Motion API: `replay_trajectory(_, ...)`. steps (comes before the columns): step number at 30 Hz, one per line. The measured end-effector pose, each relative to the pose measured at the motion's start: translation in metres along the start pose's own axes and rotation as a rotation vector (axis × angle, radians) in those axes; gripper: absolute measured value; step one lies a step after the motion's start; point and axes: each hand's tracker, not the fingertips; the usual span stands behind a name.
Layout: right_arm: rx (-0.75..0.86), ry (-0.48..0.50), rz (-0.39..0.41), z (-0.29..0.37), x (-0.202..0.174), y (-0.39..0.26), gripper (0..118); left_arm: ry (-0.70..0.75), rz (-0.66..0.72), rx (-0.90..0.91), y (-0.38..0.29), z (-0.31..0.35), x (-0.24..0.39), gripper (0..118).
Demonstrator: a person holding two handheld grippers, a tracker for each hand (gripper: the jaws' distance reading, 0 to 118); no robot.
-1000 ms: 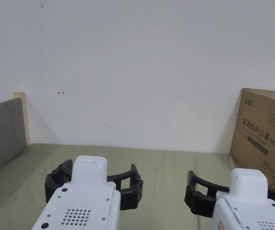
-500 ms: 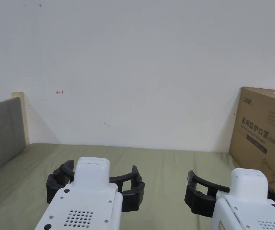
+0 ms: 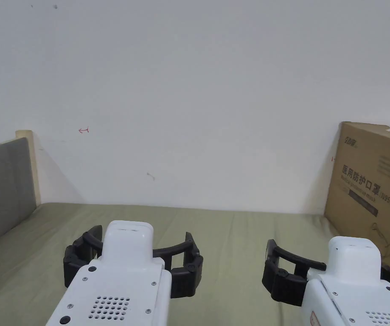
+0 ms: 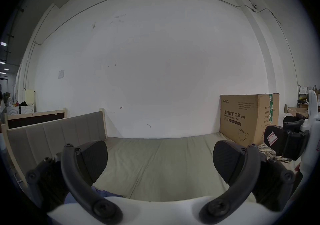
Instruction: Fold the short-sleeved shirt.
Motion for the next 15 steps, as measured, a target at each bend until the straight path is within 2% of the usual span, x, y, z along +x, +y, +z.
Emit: replay_trajectory(15,-0.003,-0.004,0.007,-0.0008,0.0000,-0.0019,118,0.023,-0.039,0.021,-0.0025,0.0008,0.0040,118)
